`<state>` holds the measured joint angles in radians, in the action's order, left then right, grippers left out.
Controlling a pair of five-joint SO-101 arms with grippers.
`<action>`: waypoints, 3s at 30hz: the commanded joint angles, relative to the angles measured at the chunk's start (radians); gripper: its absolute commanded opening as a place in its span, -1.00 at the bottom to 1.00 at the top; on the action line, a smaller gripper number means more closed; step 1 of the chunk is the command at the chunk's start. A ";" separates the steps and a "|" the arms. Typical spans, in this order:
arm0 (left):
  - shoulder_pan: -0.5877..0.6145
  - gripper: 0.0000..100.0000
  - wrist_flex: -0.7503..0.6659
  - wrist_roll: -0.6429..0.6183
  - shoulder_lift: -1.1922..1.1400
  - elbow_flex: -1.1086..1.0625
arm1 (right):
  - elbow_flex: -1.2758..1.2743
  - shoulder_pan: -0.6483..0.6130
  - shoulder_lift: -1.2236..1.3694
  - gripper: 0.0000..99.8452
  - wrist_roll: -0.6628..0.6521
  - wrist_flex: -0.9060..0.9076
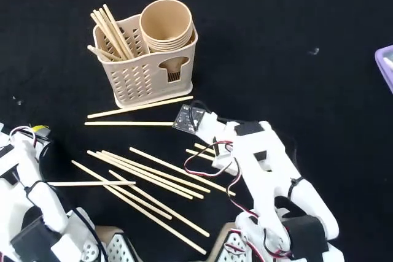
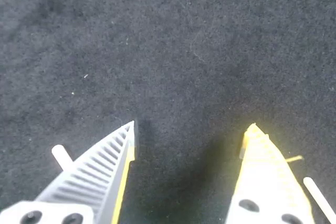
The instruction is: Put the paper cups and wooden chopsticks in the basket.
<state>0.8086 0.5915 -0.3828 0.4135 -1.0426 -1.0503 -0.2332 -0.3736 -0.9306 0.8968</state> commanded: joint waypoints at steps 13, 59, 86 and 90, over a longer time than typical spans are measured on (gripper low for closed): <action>-0.008 -0.36 -0.014 0.008 0.034 0.007 | 0.168 0.014 -0.139 -0.73 0.144 0.212; -0.010 -0.36 -0.014 0.008 0.034 0.010 | -0.041 -0.044 -0.050 -0.43 -0.061 0.026; -0.010 -0.36 -0.014 0.008 0.034 0.008 | -0.111 -0.043 -0.050 -0.95 -0.058 -0.106; -0.010 -0.36 -0.014 0.008 0.034 0.008 | -0.108 -0.041 -0.048 -0.71 -0.058 -0.095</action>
<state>0.8086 0.5915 -0.3828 0.4135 -1.0426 -1.1623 -0.2931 -0.4135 -0.9797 0.8017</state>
